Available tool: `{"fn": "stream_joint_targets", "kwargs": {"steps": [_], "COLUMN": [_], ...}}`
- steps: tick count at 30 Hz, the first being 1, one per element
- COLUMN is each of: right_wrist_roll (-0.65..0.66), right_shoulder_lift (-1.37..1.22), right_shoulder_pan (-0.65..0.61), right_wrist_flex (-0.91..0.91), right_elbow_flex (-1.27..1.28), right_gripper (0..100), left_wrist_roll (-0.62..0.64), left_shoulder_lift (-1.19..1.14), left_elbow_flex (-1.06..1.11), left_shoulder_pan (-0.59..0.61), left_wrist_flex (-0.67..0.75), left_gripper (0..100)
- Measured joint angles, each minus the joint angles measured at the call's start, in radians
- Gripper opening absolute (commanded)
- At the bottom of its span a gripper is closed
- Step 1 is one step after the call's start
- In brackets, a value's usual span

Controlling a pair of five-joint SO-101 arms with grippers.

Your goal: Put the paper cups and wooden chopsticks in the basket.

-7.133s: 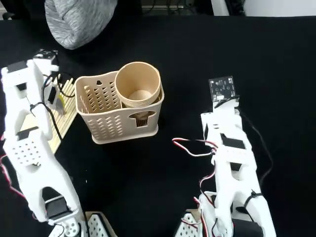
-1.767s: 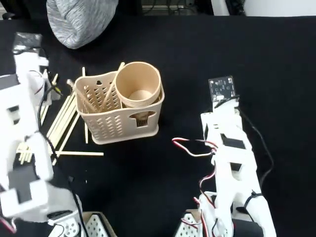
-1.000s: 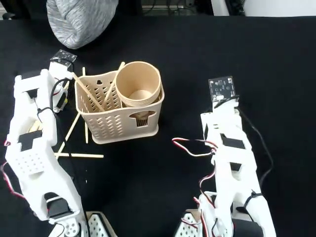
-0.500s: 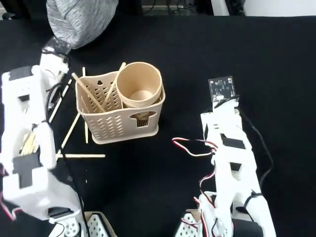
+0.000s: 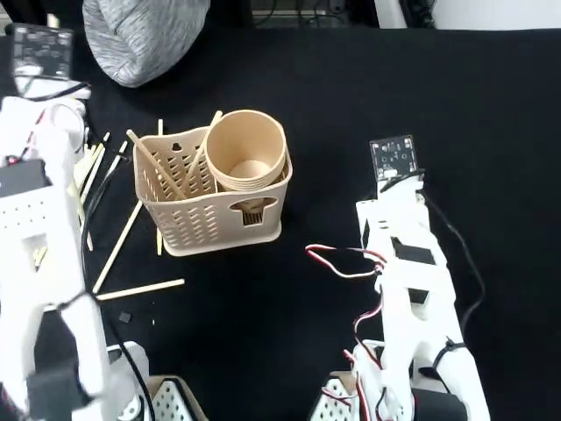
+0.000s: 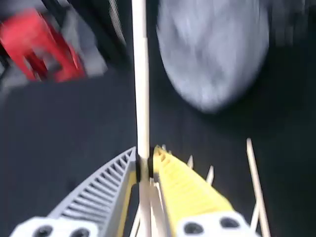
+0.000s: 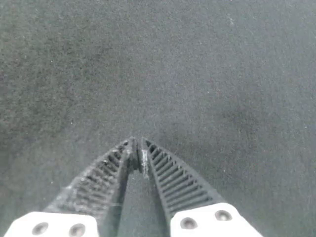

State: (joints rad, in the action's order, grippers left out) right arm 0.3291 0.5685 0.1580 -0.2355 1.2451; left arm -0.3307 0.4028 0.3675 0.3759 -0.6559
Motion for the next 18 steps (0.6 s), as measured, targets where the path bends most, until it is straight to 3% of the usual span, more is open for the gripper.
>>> {"fn": "stream_joint_targets", "kwargs": {"steps": [11,18], "right_wrist_roll": [0.0,0.0], "right_shoulder_lift": [0.0,0.0], "right_shoulder_pan": [0.0,0.0], "right_wrist_flex": [0.0,0.0], "right_elbow_flex": [0.0,0.0], "right_gripper": [1.5,1.5], "left_wrist_roll": [0.198,0.305], "left_shoulder_lift": [0.411,0.671], "left_elbow_flex": [0.16,0.242], "left_shoulder_pan": [-0.026,-0.08], "left_wrist_flex": [0.183,0.199], "left_gripper": [3,3]}}
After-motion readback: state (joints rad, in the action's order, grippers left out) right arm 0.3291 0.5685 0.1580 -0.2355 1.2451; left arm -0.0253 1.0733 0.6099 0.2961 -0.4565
